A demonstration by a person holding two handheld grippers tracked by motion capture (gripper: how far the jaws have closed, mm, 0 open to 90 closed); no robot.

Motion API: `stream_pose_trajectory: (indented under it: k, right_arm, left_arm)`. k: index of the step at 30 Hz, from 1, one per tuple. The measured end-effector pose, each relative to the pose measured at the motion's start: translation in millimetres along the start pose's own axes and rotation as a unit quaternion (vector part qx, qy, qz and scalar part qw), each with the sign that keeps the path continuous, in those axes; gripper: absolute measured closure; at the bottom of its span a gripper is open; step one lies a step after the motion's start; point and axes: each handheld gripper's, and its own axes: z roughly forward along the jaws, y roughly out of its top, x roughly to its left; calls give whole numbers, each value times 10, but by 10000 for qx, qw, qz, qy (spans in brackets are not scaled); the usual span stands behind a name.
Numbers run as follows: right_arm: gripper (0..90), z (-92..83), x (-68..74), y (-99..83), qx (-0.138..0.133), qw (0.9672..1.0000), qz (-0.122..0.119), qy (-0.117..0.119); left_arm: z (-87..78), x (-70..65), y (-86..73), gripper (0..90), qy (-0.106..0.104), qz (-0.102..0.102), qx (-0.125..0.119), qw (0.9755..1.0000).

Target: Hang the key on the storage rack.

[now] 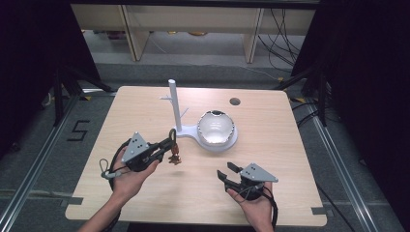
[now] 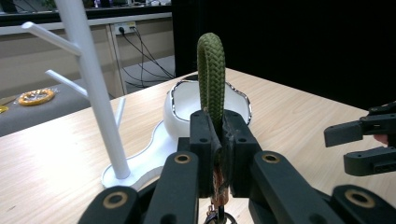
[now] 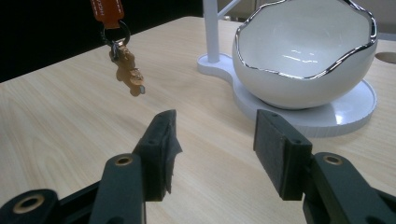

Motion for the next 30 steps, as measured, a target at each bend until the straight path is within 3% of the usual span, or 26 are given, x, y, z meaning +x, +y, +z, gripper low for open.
stream_pose_trajectory:
  k: [2, 4, 6, 7, 14, 21, 24, 27, 30]
  right_arm:
    - [501, 2, -12, -6, -49, 9999, -125, -100]
    - [501, -18, -2, -14, 25, 10000, 27, -91]
    - [501, -29, -14, -18, -10, 9999, 39, -118]
    - [500, -30, -27, -19, -5, 9999, -68, -154]
    - [498, -39, -40, -62, 42, 9998, 102, -191]
    - [498, -51, -89, -98, 46, 9998, 98, -159]
    - [498, -82, -82, -100, 142, 9994, 147, -274]
    - [498, -67, -107, -120, 1, 9996, 120, -247]
    - [498, -82, -125, -130, 40, 9997, 104, -240]
  left_arm:
    - [-11, 13, -2, 831, 19, -14, -1, 10000]
    - [-14, 31, -8, 831, 22, -18, -53, 10000]
    - [-34, 44, -9, 831, 65, -19, -17, 10000]
    - [-43, 53, -10, 831, 87, -24, 5, 10000]
    - [-90, 128, -22, 831, 200, -55, -46, 9998]
    - [-120, 173, -28, 831, 279, -59, -26, 9996]
    - [-131, 205, -33, 831, 319, -58, -69, 9995]
    - [-146, 229, -28, 831, 377, -70, -23, 9993]
    - [-147, 256, -26, 831, 415, -62, -28, 9991]
